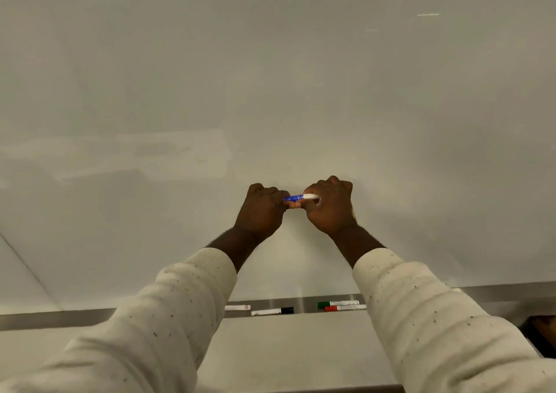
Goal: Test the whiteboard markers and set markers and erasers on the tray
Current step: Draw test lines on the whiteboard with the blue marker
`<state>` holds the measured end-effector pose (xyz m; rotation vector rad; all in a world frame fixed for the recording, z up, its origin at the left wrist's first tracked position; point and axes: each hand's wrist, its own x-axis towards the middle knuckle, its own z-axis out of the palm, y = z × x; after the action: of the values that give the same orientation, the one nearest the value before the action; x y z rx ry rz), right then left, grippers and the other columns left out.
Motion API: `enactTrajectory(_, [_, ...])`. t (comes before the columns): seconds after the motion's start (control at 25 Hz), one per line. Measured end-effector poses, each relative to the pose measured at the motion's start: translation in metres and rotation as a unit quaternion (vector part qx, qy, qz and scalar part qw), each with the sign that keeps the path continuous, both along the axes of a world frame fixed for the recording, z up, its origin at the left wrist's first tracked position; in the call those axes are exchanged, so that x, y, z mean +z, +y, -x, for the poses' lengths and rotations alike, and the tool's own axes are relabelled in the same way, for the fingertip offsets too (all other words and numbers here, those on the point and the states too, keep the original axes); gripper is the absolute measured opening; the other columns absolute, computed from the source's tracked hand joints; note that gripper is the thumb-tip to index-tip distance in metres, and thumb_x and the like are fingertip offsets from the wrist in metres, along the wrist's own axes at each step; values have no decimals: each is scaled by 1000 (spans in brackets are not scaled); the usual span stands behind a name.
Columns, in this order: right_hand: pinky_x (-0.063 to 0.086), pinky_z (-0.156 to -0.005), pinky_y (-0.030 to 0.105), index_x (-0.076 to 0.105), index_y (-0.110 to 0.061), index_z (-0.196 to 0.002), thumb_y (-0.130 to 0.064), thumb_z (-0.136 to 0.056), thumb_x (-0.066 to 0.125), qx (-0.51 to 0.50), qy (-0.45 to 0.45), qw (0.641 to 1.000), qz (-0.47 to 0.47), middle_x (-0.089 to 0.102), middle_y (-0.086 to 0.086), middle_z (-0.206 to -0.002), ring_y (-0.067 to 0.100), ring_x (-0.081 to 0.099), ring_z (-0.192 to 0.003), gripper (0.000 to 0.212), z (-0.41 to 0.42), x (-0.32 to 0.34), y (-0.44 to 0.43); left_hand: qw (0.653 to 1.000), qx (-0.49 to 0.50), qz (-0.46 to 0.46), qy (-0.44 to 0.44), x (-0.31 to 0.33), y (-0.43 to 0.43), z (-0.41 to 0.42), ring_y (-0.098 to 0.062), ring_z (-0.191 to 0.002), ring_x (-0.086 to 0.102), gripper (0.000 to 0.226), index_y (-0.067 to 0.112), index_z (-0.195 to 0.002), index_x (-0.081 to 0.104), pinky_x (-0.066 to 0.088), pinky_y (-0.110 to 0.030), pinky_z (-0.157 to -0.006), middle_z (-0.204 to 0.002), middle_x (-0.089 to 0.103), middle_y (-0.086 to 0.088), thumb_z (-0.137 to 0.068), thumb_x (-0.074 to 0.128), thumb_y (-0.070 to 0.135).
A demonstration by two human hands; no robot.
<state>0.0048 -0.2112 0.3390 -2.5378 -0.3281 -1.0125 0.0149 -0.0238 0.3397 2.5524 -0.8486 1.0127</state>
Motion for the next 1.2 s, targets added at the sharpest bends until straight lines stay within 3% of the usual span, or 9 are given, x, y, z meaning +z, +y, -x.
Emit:
enactTrajectory(0.24, [22,-74,30,70,-24,-85,-53,-84,67,-58,-59,996,-12,64,-5,-78,15,48,-79,29,-14,35,-6,997,-10,36,-62,40,10,-21,-21,-68,58,30,14,-99,69,34,-31,-81,-78,66,-1,-95,52,39])
enactTrajectory(0.4, [25,-75,30,71,-25,-99,-44,-87,61,-67,-140,987,-45,65,-5,-86,19,55,-85,25,-20,65,-4,993,14,25,-116,87,15,-38,-19,-112,58,28,21,-106,70,29,-41,-104,-117,67,0,-91,60,43])
enactTrajectory(0.56, [30,-80,31,69,-26,-108,-36,-86,60,-87,-189,976,-70,67,-7,-93,18,57,-90,25,-23,96,-5,985,54,1,-166,139,25,-52,-21,-144,29,30,28,-109,68,15,-52,-116,-151,43,-1,-93,55,49])
enactTrajectory(0.68, [29,-80,27,65,-29,-101,-37,-87,64,-79,-194,971,-118,65,-11,-90,14,56,-85,17,-20,120,-6,981,62,12,-185,171,28,-58,-21,-148,19,33,29,-111,67,8,-55,-118,-155,35,0,-94,49,52])
enactTrajectory(0.84, [38,-74,35,66,-29,-96,-39,-88,68,-50,-233,966,-103,67,-8,-84,18,59,-78,13,-20,143,-5,983,67,7,-173,198,23,-63,-23,-149,15,36,29,-116,66,7,-57,-118,-156,33,-3,-95,48,52])
enactTrajectory(1.2, [45,-67,32,68,-23,-116,-29,-91,64,-75,-276,937,-199,65,2,-94,21,54,-68,26,-24,166,-12,970,47,9,-240,191,19,-77,-30,-147,20,33,26,-114,69,12,-63,-115,-153,38,-6,-93,54,47])
